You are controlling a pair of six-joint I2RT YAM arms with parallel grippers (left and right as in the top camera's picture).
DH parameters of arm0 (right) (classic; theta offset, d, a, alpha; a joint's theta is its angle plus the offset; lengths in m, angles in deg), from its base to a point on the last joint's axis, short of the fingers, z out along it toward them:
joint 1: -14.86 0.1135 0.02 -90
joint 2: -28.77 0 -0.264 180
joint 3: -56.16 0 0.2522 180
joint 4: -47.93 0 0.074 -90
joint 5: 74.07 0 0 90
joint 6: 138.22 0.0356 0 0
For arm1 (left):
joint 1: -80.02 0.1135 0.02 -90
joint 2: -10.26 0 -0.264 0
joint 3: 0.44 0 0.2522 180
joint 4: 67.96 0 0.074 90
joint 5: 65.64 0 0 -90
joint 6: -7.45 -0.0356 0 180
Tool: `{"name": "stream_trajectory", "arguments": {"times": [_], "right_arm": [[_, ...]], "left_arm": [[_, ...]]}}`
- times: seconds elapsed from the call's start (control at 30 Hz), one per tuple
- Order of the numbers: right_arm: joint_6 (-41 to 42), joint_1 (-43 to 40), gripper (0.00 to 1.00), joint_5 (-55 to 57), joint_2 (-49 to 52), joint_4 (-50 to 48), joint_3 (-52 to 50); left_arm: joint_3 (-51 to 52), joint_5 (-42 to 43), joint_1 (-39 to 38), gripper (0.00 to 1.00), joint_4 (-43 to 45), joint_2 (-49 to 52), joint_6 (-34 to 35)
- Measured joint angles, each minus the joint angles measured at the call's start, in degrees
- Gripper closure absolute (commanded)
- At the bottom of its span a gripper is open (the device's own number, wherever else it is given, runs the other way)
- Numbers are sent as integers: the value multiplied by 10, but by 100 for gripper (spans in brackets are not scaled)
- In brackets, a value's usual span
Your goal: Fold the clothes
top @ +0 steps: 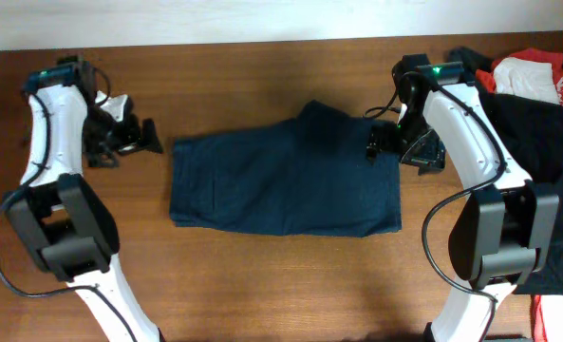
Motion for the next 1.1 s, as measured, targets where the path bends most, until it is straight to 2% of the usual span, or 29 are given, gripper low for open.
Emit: {"name": "stream_trajectory", "arguments": {"times": [0.2,0.37,0.47,0.5,0.53,0.57,0.6,0.63,0.7,0.83,0.9,1.0,1.07,1.1], "right_arm": [[0,0,1,0,0,-25,0],[0,0,1,0,0,-28,0],[0,0,1,0,0,-29,0],[0,0,1,0,0,-30,0],[0,0,1,0,0,-34,0],[0,0,2,0,0,-34,0],[0,0,2,0,0,-35,0],[0,0,1,0,0,-36,0],[0,0,1,0,0,-36,0],[0,0,1,0,0,-42,0],[0,0,1,0,0,-44,0],[0,0,1,0,0,-45,0],[0,0,1,0,0,-37,1],[-4,0,1,-2,0,-35,1]], "left_arm": [[110,41,-19,1,42,0,-22],[211,125,-36,1,105,-3,-40],[243,142,-35,9,138,-21,-41],[252,148,-35,17,151,-25,-43],[261,163,-35,35,163,-28,-43],[265,173,-35,46,171,-28,-46],[270,174,-35,63,182,-28,-47],[274,175,-35,71,191,-25,-50],[280,172,-35,99,200,-23,-49],[283,169,-35,99,202,-16,-45],[280,139,-36,99,192,-16,-33],[233,42,-37,100,121,-14,-12],[114,-33,-37,100,14,0,-5],[74,-44,-37,99,-10,0,-4]]}}
